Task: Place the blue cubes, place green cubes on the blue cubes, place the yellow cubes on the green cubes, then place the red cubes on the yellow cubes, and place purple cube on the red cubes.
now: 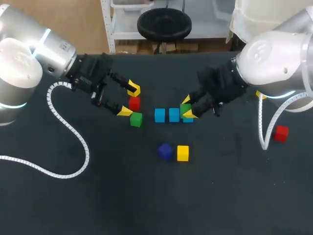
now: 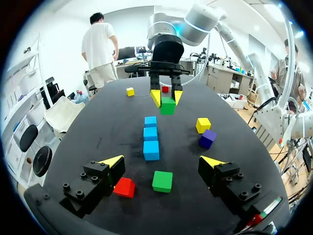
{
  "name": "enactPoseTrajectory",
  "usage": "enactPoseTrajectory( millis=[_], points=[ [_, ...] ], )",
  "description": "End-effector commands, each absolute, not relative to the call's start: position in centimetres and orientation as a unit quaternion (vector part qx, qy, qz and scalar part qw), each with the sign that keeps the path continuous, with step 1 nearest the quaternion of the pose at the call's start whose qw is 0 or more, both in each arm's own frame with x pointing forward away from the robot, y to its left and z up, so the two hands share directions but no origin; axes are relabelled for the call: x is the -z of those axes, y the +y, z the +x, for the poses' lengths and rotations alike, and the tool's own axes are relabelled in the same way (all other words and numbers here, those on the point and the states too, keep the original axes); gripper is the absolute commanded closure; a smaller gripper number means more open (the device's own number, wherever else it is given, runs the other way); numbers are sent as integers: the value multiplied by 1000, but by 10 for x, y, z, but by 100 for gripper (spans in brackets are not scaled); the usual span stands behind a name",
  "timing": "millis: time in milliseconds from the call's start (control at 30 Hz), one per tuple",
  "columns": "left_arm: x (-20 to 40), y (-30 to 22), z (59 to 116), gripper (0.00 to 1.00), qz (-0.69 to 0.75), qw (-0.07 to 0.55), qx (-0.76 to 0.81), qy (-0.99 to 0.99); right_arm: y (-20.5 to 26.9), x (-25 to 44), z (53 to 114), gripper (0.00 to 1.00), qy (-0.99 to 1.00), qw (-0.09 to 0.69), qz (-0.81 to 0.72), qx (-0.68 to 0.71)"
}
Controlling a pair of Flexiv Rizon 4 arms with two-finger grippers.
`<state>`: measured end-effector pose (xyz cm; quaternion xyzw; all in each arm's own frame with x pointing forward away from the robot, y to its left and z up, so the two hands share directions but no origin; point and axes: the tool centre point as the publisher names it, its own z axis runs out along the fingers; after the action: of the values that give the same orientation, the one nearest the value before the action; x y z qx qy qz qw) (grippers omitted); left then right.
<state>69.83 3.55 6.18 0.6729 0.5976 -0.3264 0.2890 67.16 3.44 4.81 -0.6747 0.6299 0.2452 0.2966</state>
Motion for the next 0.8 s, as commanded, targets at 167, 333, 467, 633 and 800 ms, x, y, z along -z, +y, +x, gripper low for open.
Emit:
enactPoseTrajectory(
  millis=[167, 333, 467, 633, 800],
  points=[
    [-61, 36, 700, 0, 674, 288, 327, 596, 39, -38, 676, 100, 633, 293, -674, -242],
    [-61, 36, 700, 0, 674, 288, 327, 596, 39, -36, 678, 100, 632, 297, -673, -244],
    [-61, 36, 700, 0, 674, 288, 327, 596, 39, -34, 679, 100, 631, 298, -673, -244],
    [-61, 36, 700, 0, 674, 288, 327, 596, 37, -32, 680, 100, 632, 299, -672, -242],
    [-61, 36, 700, 0, 674, 288, 327, 596, 36, -29, 680, 100, 633, 302, -669, -244]
  ],
)
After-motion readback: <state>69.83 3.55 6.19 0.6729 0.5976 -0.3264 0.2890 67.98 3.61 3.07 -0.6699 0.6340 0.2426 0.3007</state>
